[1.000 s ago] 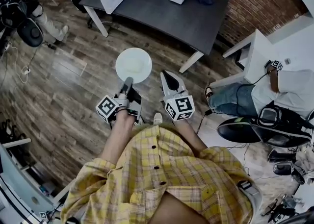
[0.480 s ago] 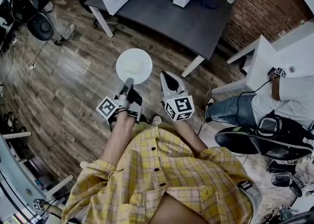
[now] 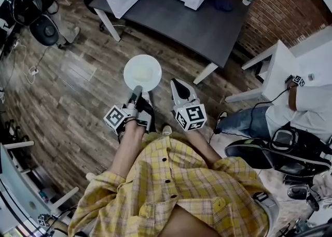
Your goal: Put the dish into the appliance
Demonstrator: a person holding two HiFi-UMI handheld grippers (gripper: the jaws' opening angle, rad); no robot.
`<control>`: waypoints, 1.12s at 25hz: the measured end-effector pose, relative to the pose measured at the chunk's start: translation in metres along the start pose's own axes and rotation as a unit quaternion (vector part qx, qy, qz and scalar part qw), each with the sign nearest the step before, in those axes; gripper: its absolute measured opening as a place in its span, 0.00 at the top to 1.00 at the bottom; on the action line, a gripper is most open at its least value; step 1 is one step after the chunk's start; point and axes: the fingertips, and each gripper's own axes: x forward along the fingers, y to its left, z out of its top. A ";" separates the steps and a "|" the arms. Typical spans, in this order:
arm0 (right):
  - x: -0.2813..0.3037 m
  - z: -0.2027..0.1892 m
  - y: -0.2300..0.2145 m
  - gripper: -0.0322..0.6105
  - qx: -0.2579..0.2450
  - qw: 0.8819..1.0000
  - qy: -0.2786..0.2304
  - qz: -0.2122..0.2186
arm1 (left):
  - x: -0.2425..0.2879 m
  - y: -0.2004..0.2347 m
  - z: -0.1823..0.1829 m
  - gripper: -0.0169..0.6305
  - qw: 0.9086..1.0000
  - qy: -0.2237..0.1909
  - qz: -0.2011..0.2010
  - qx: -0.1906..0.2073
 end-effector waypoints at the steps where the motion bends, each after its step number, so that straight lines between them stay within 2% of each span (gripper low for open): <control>1: 0.006 0.000 -0.002 0.95 -0.001 1.000 0.000 0.001 | 0.006 0.002 0.003 0.96 1.000 0.001 0.001 0.000; 9: 0.070 0.013 -0.030 0.95 -0.005 1.000 -0.001 -0.011 | 0.067 -0.005 0.042 0.96 1.000 0.011 -0.009 0.003; 14: 0.113 0.024 -0.040 0.95 -0.001 1.000 -0.008 -0.004 | 0.109 -0.010 0.069 0.96 1.000 0.021 -0.008 0.001; 19: 0.150 0.035 -0.061 0.95 0.022 0.999 -0.003 -0.033 | 0.140 -0.014 0.096 0.96 0.999 0.031 -0.002 0.005; 25: 0.200 0.057 -0.072 0.95 0.015 0.998 -0.007 -0.059 | 0.185 -0.023 0.130 0.96 0.998 0.061 0.011 0.017; 28: 0.222 0.067 -0.085 0.95 0.017 0.997 -0.013 -0.073 | 0.215 -0.034 0.138 0.96 0.997 0.080 -0.003 0.017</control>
